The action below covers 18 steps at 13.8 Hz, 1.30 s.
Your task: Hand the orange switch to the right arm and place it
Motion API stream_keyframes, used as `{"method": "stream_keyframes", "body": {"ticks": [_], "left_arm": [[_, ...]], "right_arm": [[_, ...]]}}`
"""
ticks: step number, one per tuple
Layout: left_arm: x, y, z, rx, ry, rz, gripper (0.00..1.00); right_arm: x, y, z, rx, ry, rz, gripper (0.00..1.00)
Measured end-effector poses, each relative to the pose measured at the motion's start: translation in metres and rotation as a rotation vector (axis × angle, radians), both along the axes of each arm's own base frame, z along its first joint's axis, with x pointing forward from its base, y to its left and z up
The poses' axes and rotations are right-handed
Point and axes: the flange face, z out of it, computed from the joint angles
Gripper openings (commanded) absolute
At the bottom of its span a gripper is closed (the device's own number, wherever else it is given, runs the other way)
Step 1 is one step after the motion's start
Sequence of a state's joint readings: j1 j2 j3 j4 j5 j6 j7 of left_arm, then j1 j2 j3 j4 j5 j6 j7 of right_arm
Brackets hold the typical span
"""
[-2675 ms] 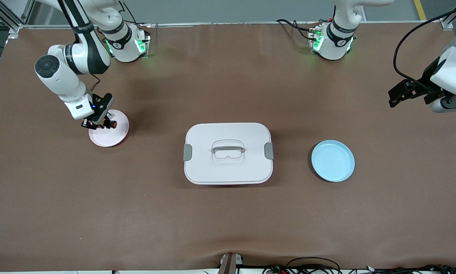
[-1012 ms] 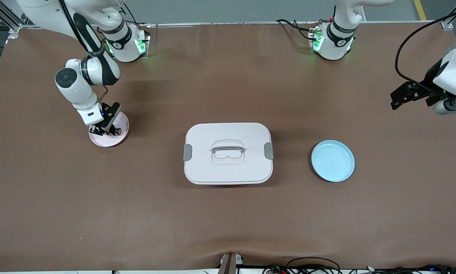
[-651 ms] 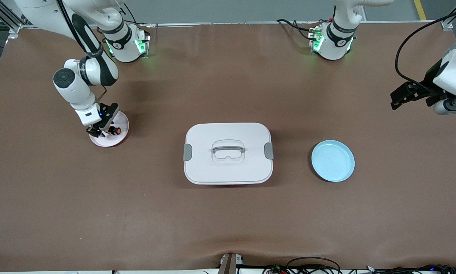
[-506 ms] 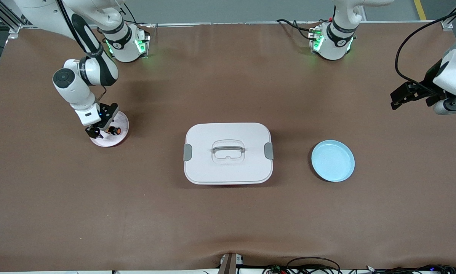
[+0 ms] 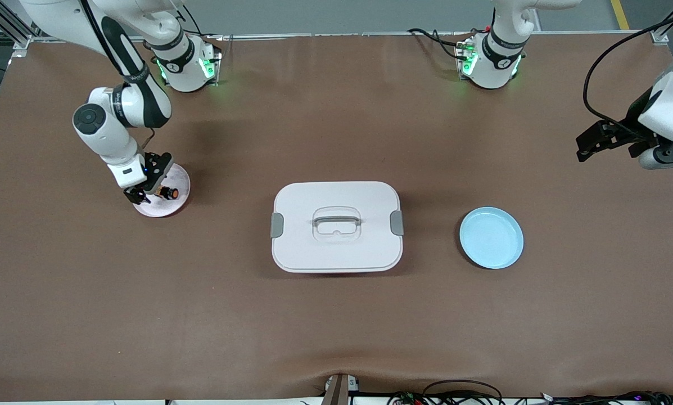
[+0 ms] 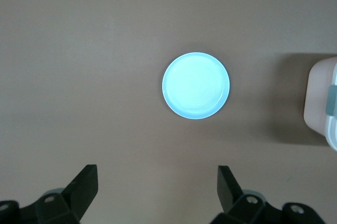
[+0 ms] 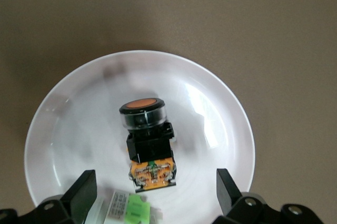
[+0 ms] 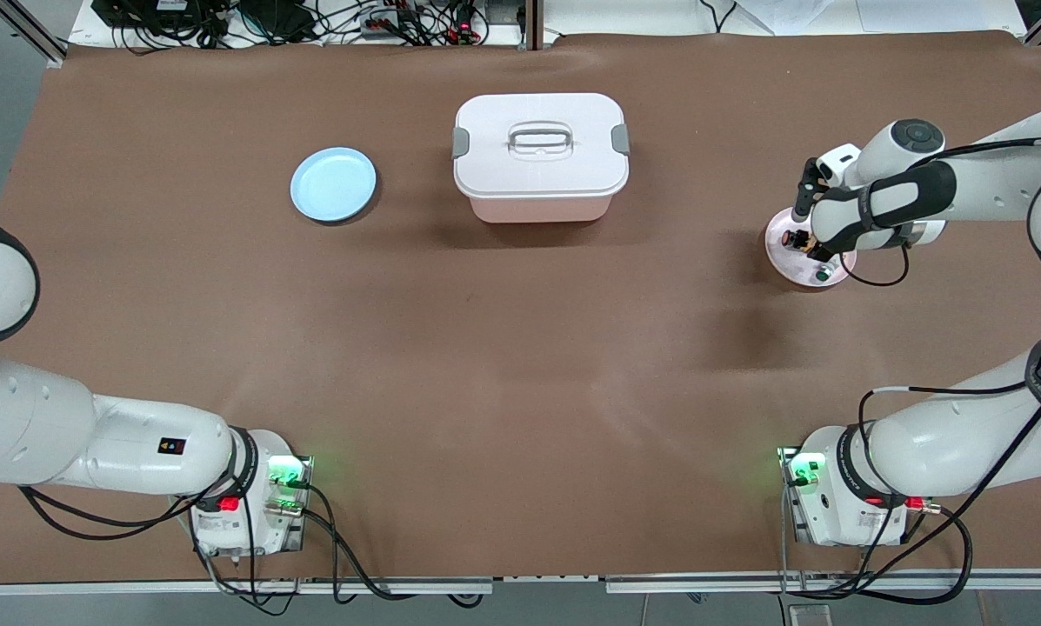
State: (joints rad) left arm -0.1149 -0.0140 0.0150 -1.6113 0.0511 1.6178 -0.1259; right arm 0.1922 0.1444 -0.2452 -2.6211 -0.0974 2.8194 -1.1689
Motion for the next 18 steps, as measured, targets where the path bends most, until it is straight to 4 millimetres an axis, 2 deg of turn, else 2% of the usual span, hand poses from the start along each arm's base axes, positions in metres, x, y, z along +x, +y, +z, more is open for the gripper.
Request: {"method": "stream_keyframes", "body": {"ticks": [3,10,14,18], "left_arm": [[0.001,0.0,-0.001,0.001,0.003,-0.026,1.0],[0.002,0.0,0.0,0.0,-0.005,-0.029,1.0],[0.002,0.0,0.001,0.0,-0.006,-0.038,1.0],[0.002,-0.002,0.005,0.0,-0.015,-0.05,1.0]], "right_arm": [[0.017,-0.002,0.039,0.002,0.082,-0.038,1.0],[0.07,-0.014,0.17,-0.02,0.227,-0.19,1.0],[0.089,-0.024,0.232,-0.037,0.225,-0.374,1.0],[0.099,-0.024,0.276,-0.05,0.177,-0.661,1.0]]}}
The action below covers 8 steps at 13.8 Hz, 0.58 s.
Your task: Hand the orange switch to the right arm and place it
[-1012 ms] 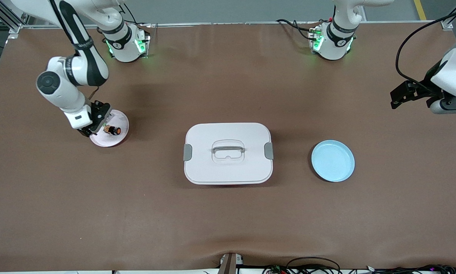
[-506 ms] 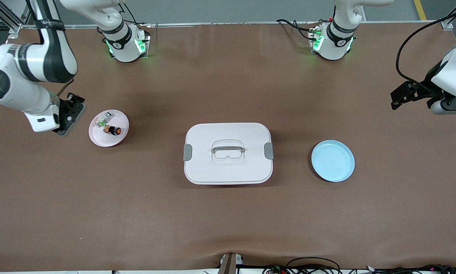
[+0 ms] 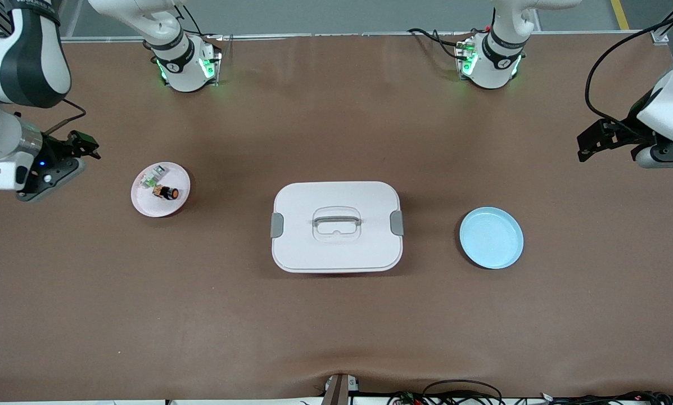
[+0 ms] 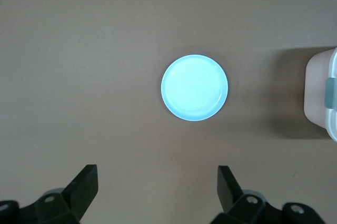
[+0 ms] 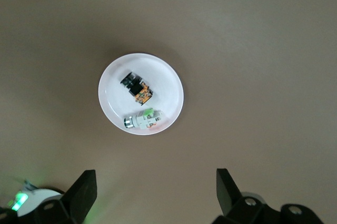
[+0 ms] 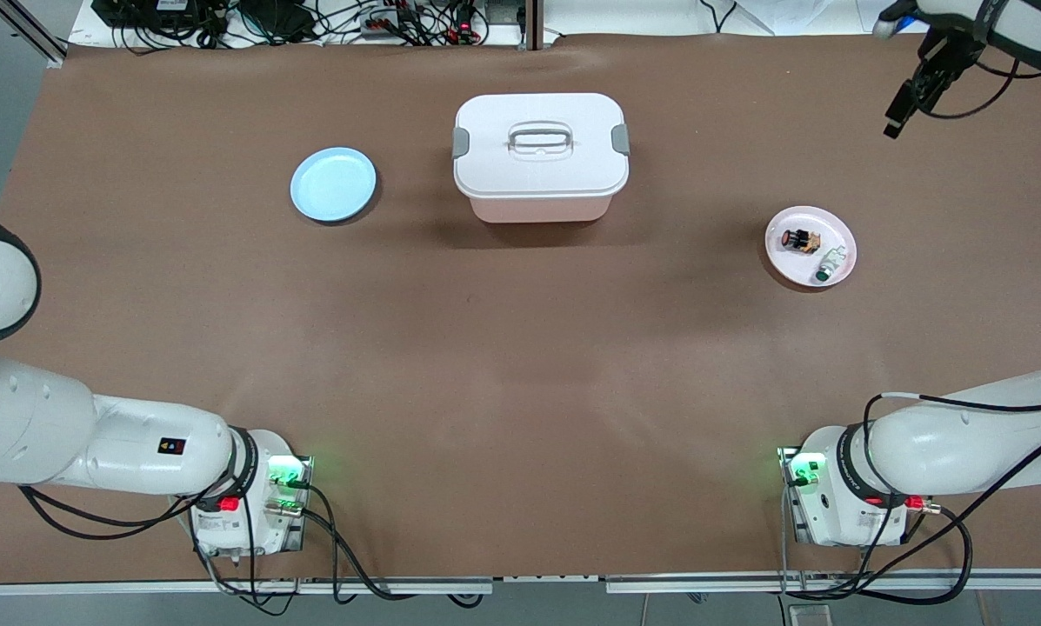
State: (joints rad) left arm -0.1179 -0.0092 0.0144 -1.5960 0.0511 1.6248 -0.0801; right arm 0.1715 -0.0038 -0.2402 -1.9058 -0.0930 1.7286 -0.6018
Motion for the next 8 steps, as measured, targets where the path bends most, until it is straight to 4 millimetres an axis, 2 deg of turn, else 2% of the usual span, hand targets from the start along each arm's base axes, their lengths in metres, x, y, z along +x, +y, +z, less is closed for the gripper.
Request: {"method": "stream_keyframes", "body": {"ticks": [4,6,8], "left_arm": [[-0.003,-0.003,0.002,0.002,0.018,-0.006,1.0],[-0.007,-0.003,0.003,0.004,0.034,-0.01,1.0],[-0.01,-0.003,0.008,-0.003,0.035,-0.023,1.0]], "right_arm": [[0.011,0.014,0.028,-0.014,-0.072,-0.263,1.0],[0.014,0.01,0.038,0.008,-0.095,-0.331,1.0],[0.019,-0.003,0.056,0.018,-0.132,-0.379,1.0]]}}
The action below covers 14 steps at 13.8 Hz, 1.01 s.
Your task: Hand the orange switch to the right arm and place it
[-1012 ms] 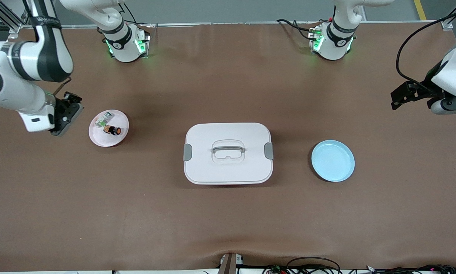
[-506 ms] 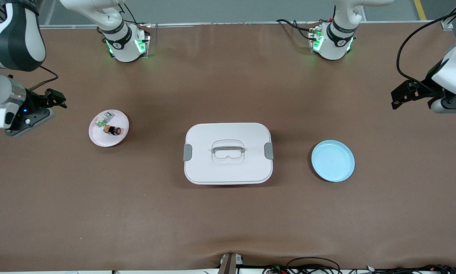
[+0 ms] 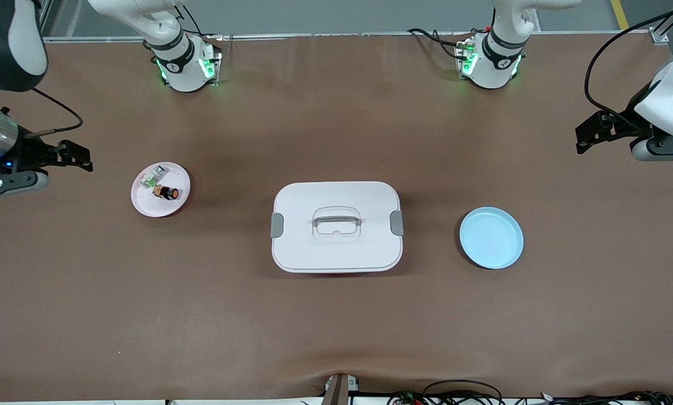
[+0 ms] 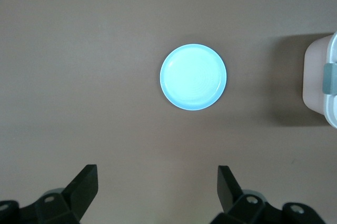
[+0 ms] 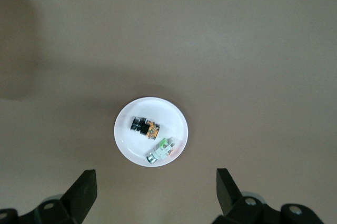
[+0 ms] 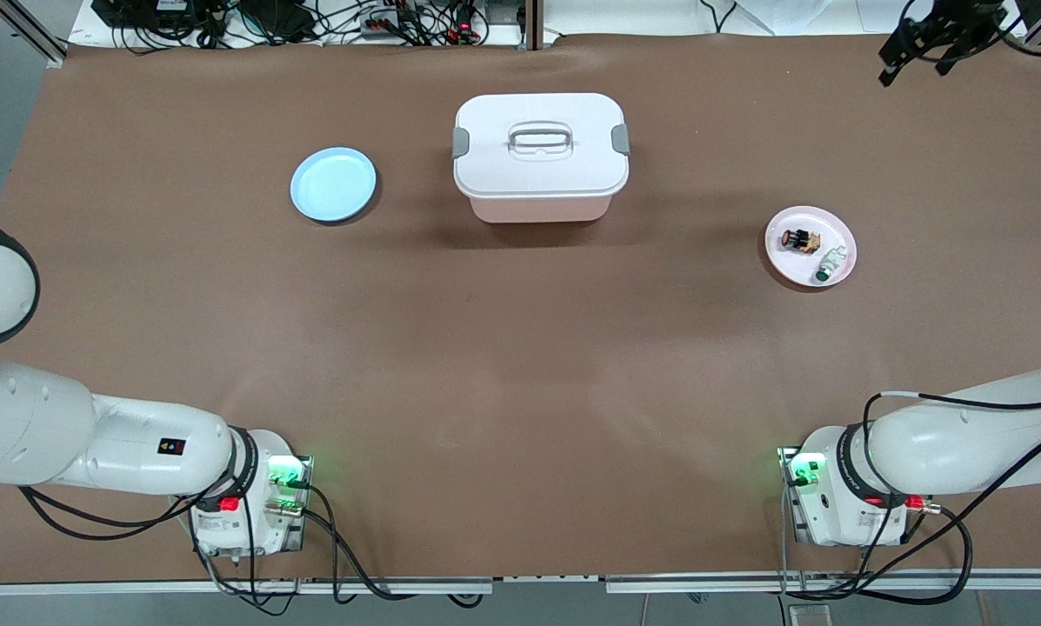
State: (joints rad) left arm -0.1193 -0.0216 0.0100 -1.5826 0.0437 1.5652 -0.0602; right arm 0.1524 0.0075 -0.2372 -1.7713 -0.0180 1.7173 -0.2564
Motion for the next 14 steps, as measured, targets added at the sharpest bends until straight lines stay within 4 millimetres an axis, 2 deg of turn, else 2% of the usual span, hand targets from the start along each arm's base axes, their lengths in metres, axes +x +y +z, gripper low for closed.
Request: {"method": "stream_keyframes", "body": {"ticks": [3,6,10,14], "left_arm": [[-0.007,0.001,0.008,-0.038,0.003,-0.008,1.0],[-0.011,0.003,0.011,-0.039,0.012,-0.006,1.0],[-0.012,0.003,0.012,-0.038,0.012,-0.005,1.0],[-0.011,0.013,0.014,-0.04,0.001,0.013,1.0]], "right_arm": [[0.004,-0.025,0.03,-0.003,-0.061,-0.073,1.0],[0.002,-0.036,0.054,0.007,-0.078,-0.128,1.0],[0.001,-0.031,0.067,0.011,-0.071,-0.162,1.0],[-0.005,-0.03,0.109,0.01,-0.088,-0.169,1.0]]}}
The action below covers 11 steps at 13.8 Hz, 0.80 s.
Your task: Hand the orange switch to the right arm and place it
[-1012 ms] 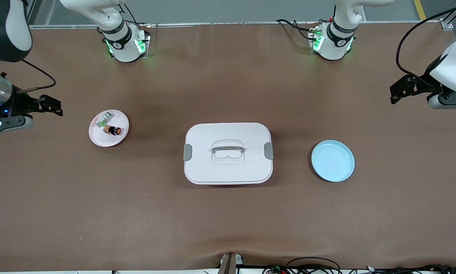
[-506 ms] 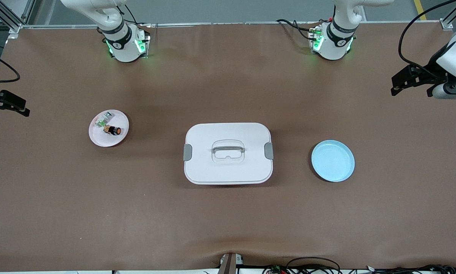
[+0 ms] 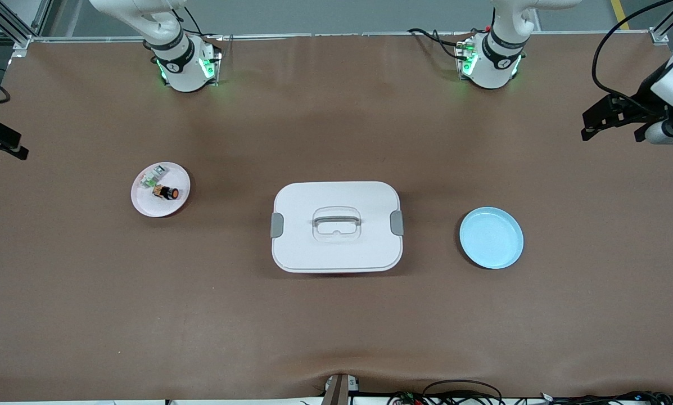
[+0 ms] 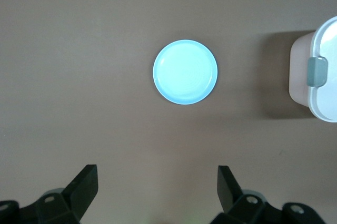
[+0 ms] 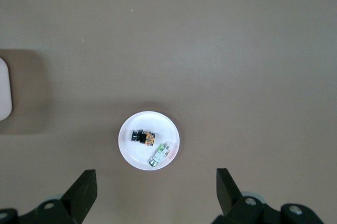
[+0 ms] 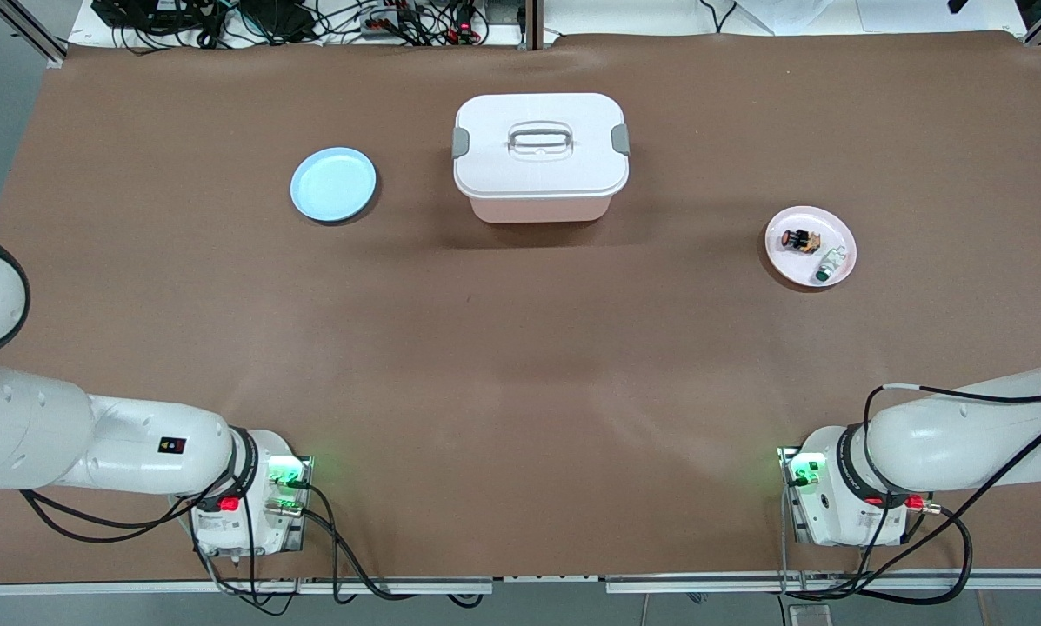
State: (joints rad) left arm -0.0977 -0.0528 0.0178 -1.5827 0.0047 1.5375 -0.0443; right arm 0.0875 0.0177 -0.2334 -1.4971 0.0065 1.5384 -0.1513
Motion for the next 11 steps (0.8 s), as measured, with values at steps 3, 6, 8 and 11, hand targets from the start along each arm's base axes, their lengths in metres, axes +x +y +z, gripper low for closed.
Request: {"method": "stream_keyframes", "body": {"ticks": [3,6,8,11], "left_arm": [[0.0,0.002,0.0,0.0,-0.001,0.004,1.0],[0.0,0.001,0.0,0.0,-0.001,0.002,1.0],[0.0,0.001,0.0,0.0,-0.001,0.001,1.0],[0.0,-0.002,0.0,0.0,0.0,-0.004,1.0]], "right_arm": [[-0.002,0.0,0.002,0.002,0.014,-0.003,1.0],[-0.002,0.005,0.002,0.006,0.027,-0.011,1.0],[-0.005,0.01,0.01,0.011,0.04,-0.083,1.0],[-0.008,0.026,0.019,0.013,0.048,-0.108,1.0]]}}
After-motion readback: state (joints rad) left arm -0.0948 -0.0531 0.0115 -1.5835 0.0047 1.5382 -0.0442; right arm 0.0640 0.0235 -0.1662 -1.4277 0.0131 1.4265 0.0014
